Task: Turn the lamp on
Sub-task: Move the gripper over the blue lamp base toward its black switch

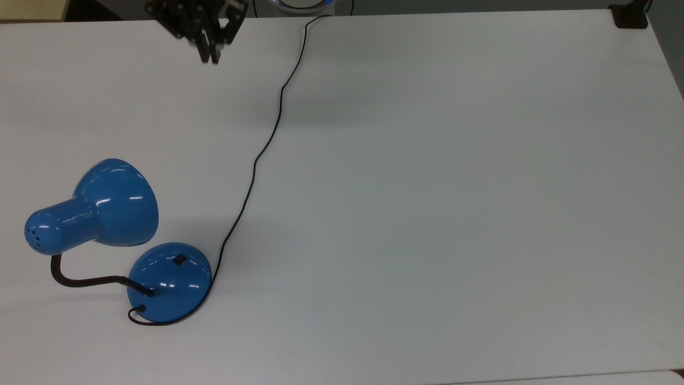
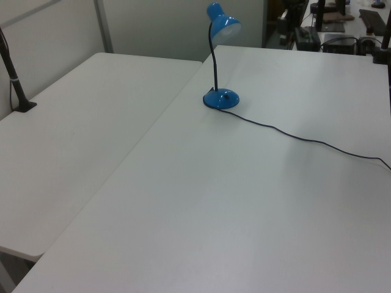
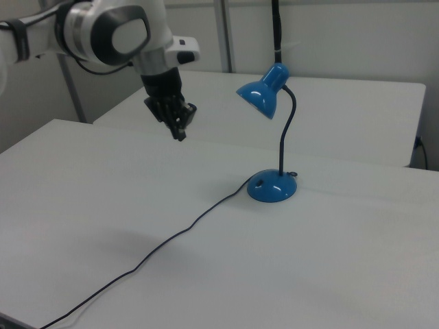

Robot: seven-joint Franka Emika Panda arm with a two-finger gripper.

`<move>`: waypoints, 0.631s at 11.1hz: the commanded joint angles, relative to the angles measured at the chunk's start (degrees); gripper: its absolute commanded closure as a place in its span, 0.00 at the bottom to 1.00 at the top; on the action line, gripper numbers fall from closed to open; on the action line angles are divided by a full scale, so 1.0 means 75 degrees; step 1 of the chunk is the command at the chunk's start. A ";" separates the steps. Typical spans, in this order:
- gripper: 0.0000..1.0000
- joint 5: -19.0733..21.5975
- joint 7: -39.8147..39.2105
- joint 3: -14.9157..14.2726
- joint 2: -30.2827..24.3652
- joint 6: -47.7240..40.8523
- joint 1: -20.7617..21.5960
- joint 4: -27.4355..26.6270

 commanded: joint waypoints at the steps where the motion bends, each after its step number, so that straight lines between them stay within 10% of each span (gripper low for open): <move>1: 0.91 0.0265 0.0085 -0.0017 0.0510 0.1531 -0.0105 -0.0222; 7: 1.00 0.0394 0.1071 0.0100 0.2068 0.4965 -0.0222 -0.0679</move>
